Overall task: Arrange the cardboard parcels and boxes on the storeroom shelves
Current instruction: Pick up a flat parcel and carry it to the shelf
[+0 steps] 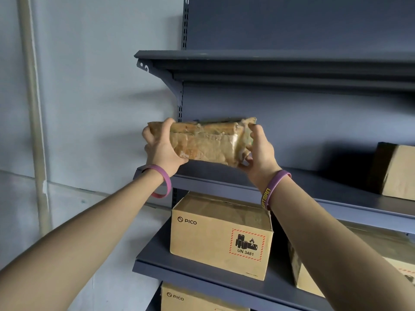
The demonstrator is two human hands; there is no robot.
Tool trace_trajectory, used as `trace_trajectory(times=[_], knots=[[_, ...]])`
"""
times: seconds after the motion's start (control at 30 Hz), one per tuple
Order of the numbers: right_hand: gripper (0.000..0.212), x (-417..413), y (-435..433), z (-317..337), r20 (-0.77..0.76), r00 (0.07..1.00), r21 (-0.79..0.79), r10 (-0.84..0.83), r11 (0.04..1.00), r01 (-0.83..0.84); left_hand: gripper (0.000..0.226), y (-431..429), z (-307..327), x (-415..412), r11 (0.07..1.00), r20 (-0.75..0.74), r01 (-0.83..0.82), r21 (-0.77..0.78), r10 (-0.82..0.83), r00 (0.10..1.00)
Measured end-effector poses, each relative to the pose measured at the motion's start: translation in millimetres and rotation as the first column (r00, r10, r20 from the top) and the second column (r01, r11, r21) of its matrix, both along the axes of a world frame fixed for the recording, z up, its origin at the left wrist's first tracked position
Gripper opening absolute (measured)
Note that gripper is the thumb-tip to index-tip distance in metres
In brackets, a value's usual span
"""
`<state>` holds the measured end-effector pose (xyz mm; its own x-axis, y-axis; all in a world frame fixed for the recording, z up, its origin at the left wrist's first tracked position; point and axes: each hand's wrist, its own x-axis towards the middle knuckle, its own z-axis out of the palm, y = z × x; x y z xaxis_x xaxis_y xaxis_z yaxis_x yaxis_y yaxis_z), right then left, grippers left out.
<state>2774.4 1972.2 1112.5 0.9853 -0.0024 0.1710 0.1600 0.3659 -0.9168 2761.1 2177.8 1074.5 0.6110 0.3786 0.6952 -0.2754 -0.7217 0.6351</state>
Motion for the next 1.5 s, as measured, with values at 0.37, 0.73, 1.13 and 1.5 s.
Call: trace_trajectory(times=[0.37, 0.73, 1.13, 1.5], knots=[[0.085, 28, -40, -21, -0.042, 0.993, 0.133, -0.110, 0.985, 0.114, 0.090, 31, 2, -27, 0.944, 0.081, 0.328, -0.026, -0.325, 0.942], [0.097, 40, -58, -26, 0.110, 0.988, 0.338, 0.108, 0.931, -0.139, 0.094, 57, 2, -27, 0.781, 0.103, 0.571, -0.253, -0.565, 0.818], [0.060, 42, -45, -33, 0.230, 0.973, 0.393, -0.024, 0.917, -0.070, 0.052, 13, -4, -16, 0.434, 0.059, 0.372, -0.821, -0.584, 0.810], [0.061, 21, -18, -29, 0.210, 0.977, 0.417, 0.045, 0.899, -0.131, 0.057, -55, 14, -21, -0.067, 0.473, 0.618, -0.783, -0.710, 0.522]])
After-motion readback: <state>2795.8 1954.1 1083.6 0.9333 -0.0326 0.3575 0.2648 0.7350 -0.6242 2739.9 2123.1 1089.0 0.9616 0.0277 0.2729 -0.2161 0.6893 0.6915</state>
